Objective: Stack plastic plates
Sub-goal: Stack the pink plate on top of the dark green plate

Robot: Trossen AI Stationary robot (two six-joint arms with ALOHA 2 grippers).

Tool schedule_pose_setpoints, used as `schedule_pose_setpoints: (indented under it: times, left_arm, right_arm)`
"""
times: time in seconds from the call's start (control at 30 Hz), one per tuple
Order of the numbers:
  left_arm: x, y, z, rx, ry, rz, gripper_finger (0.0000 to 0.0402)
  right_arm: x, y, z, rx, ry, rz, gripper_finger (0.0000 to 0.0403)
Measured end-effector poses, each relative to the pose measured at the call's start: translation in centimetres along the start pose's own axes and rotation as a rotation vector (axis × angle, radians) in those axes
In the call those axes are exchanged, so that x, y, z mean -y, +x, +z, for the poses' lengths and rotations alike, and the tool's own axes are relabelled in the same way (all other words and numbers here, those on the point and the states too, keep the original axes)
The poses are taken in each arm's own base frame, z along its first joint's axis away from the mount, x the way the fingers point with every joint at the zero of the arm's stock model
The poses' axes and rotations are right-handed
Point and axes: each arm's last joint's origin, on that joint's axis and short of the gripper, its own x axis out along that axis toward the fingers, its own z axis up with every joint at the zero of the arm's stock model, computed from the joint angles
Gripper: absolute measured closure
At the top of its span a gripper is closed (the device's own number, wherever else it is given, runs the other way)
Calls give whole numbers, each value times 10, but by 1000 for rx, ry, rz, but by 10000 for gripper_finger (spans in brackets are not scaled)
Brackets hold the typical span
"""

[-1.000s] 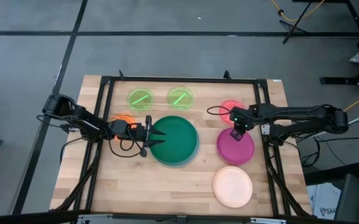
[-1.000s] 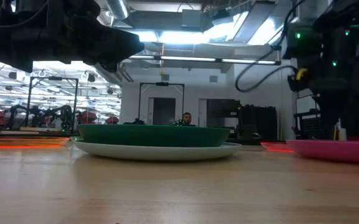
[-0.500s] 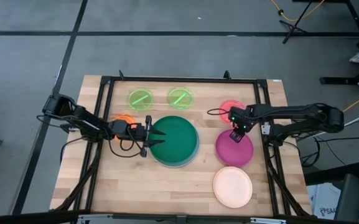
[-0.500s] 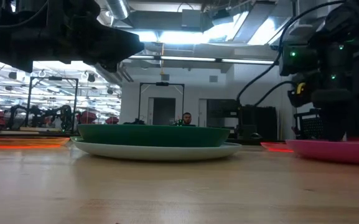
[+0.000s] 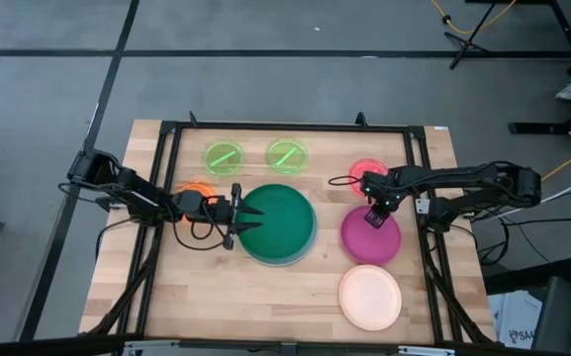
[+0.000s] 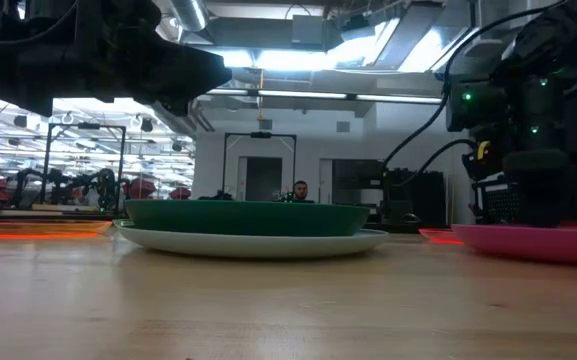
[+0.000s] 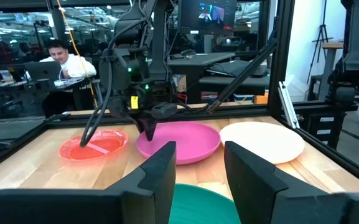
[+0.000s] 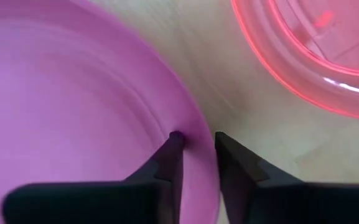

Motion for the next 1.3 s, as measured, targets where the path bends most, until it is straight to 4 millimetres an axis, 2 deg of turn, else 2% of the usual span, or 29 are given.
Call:
schedule_pose_setpoints:
  times: [0.2, 0.37, 0.53, 0.87, 1.3]
  left_arm:
    - [0, 0, 0, 0, 0, 5, 272]
    - [0, 0, 0, -1, 0, 11, 272]
    - [0, 0, 0, -1, 0, 12, 272]
    - [0, 0, 0, -1, -2, 14, 272]
    - [0, 0, 0, -1, -21, 20, 272]
  right_arm:
    - [-1, -1, 4, 45, -3, 6, 394]
    - [-4, -2, 9, 87, -6, 37, 394]
    - [-8, -12, 16, 116, -24, 54, 401]
    - [-18, -42, 32, 177, -83, 85, 403]
    - [-32, -95, 49, 250, -135, 142, 403]
